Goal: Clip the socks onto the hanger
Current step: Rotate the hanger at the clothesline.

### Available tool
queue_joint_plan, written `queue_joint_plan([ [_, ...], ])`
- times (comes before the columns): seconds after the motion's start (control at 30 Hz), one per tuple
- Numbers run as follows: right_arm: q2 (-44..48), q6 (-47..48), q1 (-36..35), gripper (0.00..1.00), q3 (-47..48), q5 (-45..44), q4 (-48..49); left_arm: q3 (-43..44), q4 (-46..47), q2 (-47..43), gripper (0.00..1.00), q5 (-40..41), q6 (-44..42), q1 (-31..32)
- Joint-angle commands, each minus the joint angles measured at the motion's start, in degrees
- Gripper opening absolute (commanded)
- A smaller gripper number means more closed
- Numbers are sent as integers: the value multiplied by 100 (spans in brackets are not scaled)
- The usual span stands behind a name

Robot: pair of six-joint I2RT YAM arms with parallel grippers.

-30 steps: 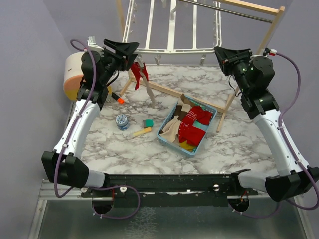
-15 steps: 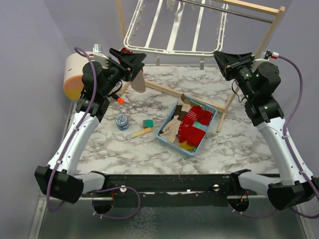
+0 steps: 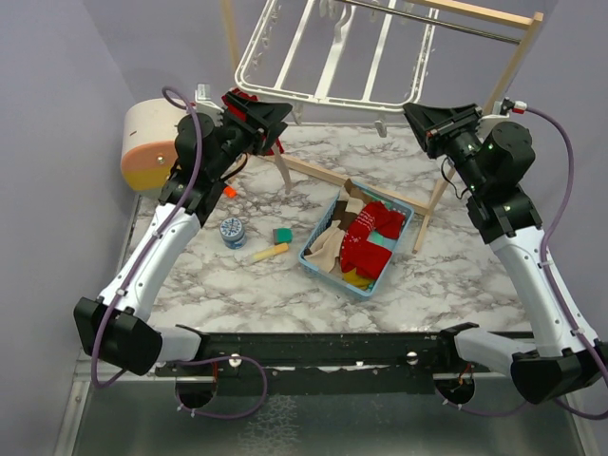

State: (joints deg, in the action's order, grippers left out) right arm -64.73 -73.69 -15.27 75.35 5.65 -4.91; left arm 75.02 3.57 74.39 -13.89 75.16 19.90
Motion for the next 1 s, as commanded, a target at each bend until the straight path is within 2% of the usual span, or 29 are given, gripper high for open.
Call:
queue_joint_plan([
  [0.0,161,83,-3,4,-103,350,-260,304,140,111,65,127,-62,16],
  [0.27,154,118,-3,7,-101,515,-336,379,316,314,66,61,25,84],
  [0.43,262,283,-3,30,-91,288,-455,465,323,385,67,69,-8,82],
  [0.5,276,324,-3,37,-72,247,-491,477,328,398,68,62,-18,84],
  [0.97,274,488,-3,55,184,144,-715,460,305,341,68,64,-77,82],
])
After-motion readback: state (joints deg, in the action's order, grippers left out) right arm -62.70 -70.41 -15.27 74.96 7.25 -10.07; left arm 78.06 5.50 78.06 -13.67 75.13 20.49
